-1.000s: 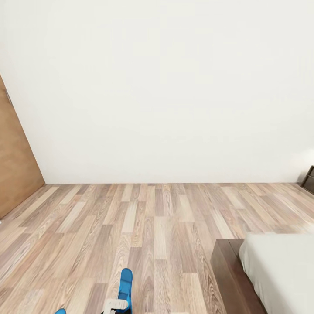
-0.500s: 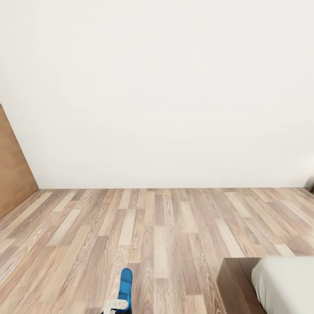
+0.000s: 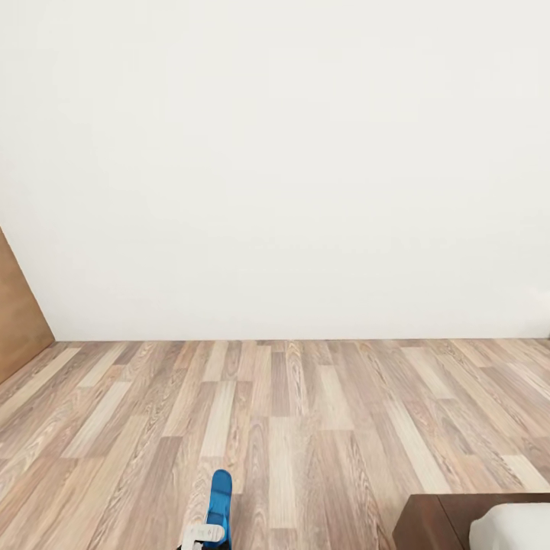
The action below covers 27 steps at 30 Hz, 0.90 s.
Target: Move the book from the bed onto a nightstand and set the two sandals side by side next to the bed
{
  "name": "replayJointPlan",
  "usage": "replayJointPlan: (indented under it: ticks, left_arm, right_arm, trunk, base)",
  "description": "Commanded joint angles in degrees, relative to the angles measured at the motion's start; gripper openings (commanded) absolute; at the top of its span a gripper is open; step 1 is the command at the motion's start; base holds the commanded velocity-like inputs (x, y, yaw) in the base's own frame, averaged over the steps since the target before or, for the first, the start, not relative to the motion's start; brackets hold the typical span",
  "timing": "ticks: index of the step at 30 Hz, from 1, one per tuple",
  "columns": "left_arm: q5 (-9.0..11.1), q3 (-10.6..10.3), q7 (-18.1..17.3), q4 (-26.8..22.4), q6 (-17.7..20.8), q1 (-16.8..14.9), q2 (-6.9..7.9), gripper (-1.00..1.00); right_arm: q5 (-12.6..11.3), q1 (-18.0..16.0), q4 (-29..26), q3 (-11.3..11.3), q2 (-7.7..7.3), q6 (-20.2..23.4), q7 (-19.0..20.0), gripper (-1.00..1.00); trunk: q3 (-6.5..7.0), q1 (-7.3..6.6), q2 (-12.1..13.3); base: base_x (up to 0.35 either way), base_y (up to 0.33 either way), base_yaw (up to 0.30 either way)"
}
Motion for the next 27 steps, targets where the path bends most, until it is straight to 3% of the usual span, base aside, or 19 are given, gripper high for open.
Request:
replayJointPlan:
  ticks: [1, 27]
  left_arm:
    - [0.6, -0.4, 0.1, 0.0, -0.2, 0.0, 0.05, -1.0]
    - [0.6, -0.4, 0.1, 0.1, -0.2, 0.0, 0.05, -1.0]
  right_arm:
    - [0.5, 0.0, -0.1, -0.5, 0.02, 0.2, 0.3, 1.0]
    - [0.5, 0.0, -0.1, -0.5, 0.02, 0.3, 0.4, 1.0]
  trunk:
    - [-0.05, 0.02, 0.0]
    - [-0.05, 0.02, 0.0]
  base:
    - [0.327, 0.0, 0.013]
    - [0.327, 0.0, 0.033]
